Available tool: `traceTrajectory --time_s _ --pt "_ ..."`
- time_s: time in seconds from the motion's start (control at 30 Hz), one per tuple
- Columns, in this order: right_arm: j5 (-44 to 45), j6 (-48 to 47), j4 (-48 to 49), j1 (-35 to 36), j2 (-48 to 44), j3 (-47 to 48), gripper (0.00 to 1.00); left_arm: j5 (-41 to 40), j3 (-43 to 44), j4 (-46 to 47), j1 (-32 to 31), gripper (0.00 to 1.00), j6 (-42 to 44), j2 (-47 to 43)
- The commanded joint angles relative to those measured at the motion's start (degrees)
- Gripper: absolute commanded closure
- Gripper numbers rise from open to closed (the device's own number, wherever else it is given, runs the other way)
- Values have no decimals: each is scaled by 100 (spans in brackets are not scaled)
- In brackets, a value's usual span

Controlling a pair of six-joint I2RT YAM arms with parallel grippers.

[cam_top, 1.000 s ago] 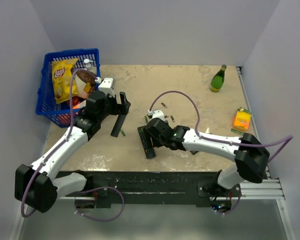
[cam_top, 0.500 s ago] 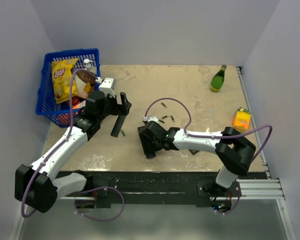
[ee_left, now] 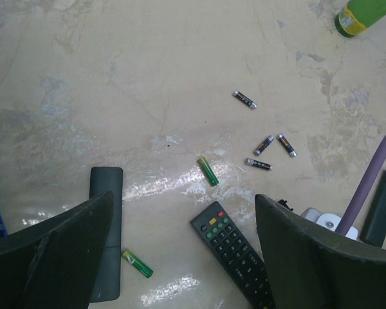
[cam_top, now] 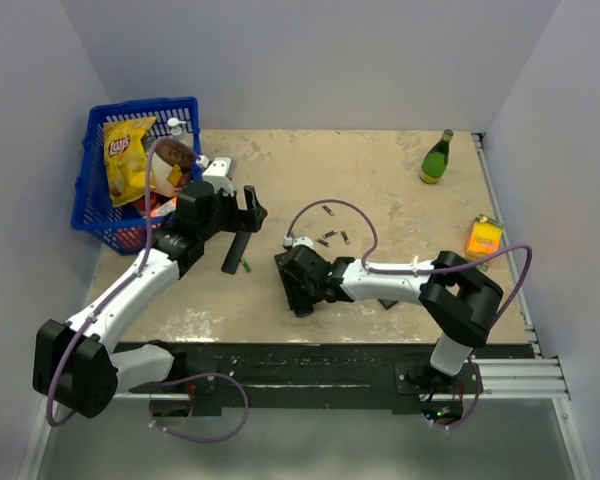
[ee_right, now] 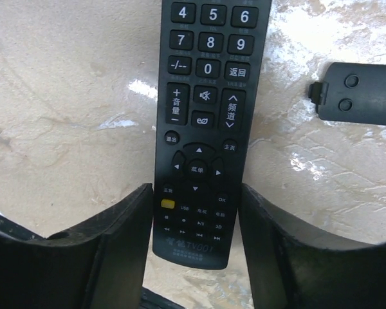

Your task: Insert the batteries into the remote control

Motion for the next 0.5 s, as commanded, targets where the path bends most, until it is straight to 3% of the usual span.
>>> traceTrajectory --time_s 0.0,0.07,0.17,0.47 --pt "127 -138 -189 146 -109 -55 50 185 -21 112 38 5 -450 302" --pt "214 -191 -224 182 -162 -2 54 202 -12 -28 38 6 -731 469" --pt "363 -314 -216 313 -232 50 68 229 -56 -239 38 6 -1074 575" --pt "1102 -445 188 717 -619 -99 73 176 -978 -266 -260 8 -2120 557"
